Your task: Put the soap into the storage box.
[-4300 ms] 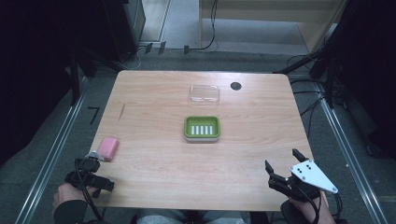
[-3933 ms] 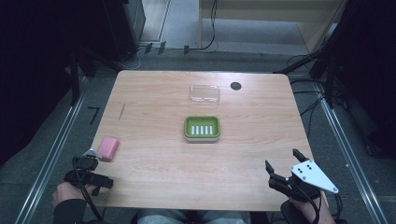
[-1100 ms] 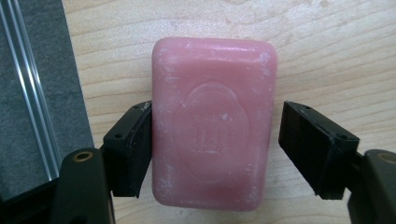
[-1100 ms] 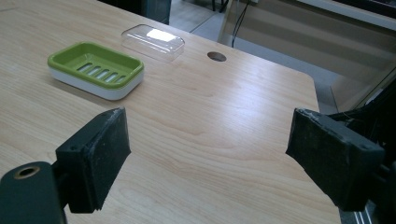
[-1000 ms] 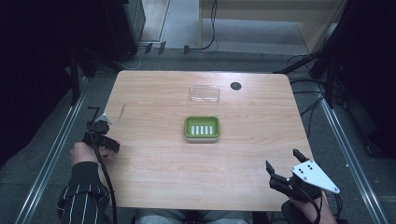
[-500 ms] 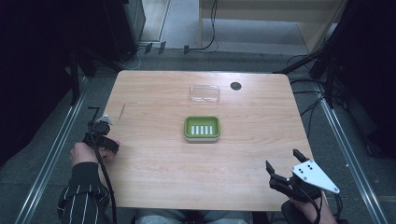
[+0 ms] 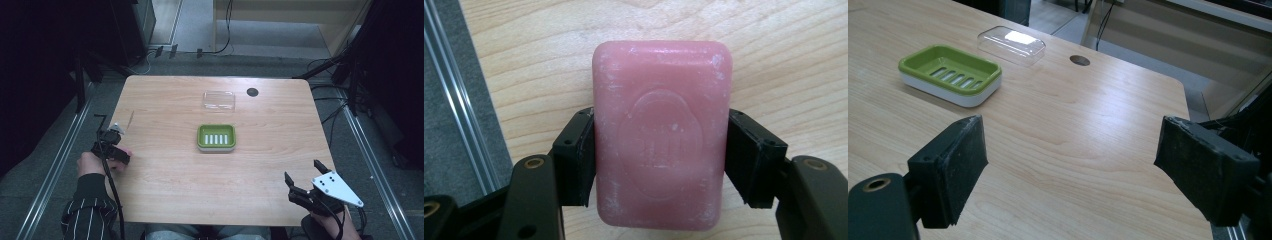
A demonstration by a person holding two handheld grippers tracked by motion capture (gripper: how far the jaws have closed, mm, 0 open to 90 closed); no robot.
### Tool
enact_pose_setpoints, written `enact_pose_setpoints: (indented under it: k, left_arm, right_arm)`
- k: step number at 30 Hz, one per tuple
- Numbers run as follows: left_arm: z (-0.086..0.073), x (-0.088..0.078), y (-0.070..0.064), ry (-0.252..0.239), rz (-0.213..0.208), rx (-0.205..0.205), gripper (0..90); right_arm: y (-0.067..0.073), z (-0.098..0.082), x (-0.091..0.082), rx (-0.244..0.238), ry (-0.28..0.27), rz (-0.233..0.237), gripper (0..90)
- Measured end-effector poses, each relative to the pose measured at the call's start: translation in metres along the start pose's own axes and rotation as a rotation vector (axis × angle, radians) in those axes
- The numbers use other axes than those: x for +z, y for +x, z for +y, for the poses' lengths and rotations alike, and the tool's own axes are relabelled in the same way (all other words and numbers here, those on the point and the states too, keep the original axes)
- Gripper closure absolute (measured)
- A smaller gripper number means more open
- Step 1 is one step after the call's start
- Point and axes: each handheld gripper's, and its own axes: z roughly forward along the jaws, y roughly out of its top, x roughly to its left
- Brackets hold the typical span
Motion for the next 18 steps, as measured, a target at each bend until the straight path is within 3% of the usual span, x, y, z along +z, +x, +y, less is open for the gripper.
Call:
enact_pose_setpoints:
  k: [18]
  left_arm:
    - [0.008, -0.008, -0.018, -0.019, -0.019, 0.094, 37.9]
  right_arm:
    - [0.0, 0.0, 0.0, -0.002, -0.002, 0.001, 13.5]
